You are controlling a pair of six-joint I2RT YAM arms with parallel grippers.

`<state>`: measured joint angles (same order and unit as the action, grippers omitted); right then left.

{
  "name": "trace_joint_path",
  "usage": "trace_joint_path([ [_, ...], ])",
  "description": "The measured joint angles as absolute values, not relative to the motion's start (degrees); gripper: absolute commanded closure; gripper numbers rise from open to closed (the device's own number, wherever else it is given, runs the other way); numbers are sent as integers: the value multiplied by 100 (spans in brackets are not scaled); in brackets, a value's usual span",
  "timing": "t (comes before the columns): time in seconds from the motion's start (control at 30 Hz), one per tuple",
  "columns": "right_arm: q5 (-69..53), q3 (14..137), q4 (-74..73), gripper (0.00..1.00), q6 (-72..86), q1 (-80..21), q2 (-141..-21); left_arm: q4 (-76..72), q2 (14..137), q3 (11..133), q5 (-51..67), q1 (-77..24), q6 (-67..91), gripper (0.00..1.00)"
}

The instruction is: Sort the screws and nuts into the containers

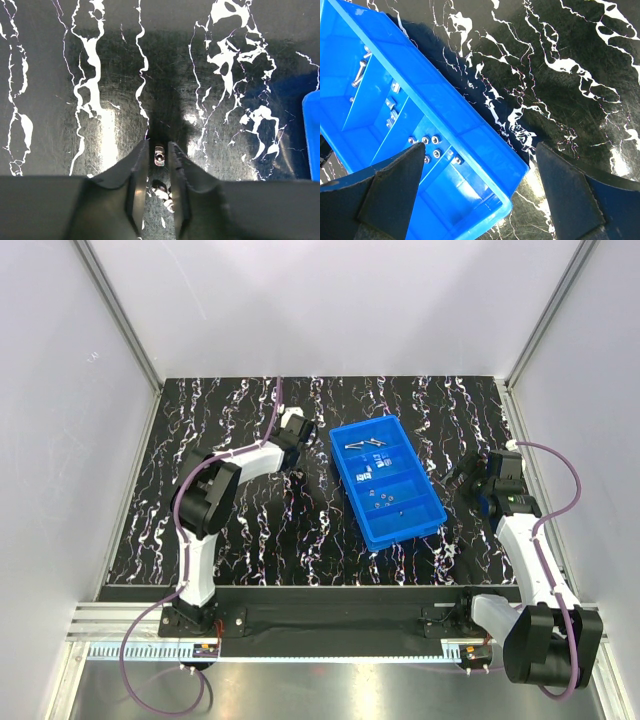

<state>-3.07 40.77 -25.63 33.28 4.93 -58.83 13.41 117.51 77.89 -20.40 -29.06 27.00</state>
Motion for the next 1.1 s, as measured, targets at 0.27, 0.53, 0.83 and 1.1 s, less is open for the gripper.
trace_joint_path([
  [0.27, -309, 4077, -2565, 0, 3330, 493, -5894, 1216, 11747, 7734, -2016, -2906, 2700, 95],
  [0.53, -309, 4077, -2569, 1, 3330, 493, -5889, 899, 11021, 6919, -1756, -2893, 2661, 96],
  [0.83, -215, 4086, -2727, 0, 3363, 493, -5854, 121, 9196, 6499, -1404, -3863, 2655, 95],
  [1.1, 130, 4086, -2965, 0, 3415, 493, -5360, -694, 9404, 6573, -788, -5607, 2528, 95],
])
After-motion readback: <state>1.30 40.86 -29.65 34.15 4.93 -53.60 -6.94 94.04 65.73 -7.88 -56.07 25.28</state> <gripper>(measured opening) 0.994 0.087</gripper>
